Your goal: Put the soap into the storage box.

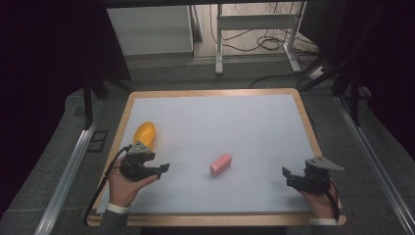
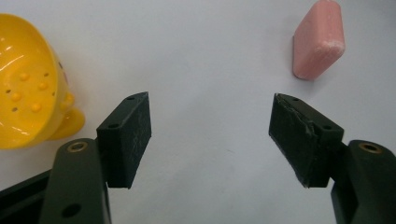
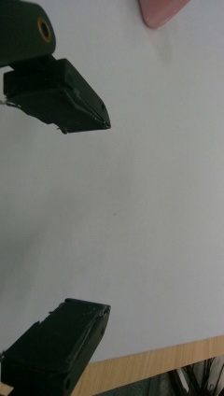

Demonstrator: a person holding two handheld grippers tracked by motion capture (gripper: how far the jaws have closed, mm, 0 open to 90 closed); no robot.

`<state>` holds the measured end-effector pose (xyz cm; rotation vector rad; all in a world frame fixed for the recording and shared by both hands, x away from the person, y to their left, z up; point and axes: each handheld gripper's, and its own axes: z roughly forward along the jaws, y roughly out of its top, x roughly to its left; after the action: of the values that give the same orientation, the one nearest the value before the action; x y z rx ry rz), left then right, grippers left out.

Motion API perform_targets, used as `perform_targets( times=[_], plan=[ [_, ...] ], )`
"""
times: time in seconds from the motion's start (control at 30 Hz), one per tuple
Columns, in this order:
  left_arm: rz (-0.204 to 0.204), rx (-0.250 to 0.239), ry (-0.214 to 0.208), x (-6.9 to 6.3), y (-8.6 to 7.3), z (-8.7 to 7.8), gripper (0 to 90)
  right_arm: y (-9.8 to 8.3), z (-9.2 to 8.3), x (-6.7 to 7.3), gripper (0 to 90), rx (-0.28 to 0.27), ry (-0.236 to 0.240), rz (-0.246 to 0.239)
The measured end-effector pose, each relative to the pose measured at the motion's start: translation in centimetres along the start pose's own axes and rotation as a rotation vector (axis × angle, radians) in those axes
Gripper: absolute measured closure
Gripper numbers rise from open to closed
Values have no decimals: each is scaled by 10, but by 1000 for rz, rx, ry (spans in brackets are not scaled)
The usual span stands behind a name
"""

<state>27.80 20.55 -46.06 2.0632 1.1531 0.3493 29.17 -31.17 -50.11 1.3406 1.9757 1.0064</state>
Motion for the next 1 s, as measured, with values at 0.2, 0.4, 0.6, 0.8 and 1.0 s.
perform_targets(
  times=[0.2, 0.4, 0.6, 0.8, 1.0],
  plan=[
    [21, 17, -11, -6, 8, 6, 303, -1, 1, -1, 96, 8, 2, -2],
    [43, 28, -11, -11, 17, 10, 303, -1, 2, 0, 95, 10, 2, -5],
    [61, 38, -23, -19, 22, 17, 302, -2, 2, 0, 95, 13, -1, -8],
    [86, 55, -21, -26, 29, 20, 303, -2, 2, 0, 95, 15, 0, -9],
    [109, 62, -33, -35, 41, 26, 301, -2, 3, 0, 95, 17, 0, -8]
  ],
)
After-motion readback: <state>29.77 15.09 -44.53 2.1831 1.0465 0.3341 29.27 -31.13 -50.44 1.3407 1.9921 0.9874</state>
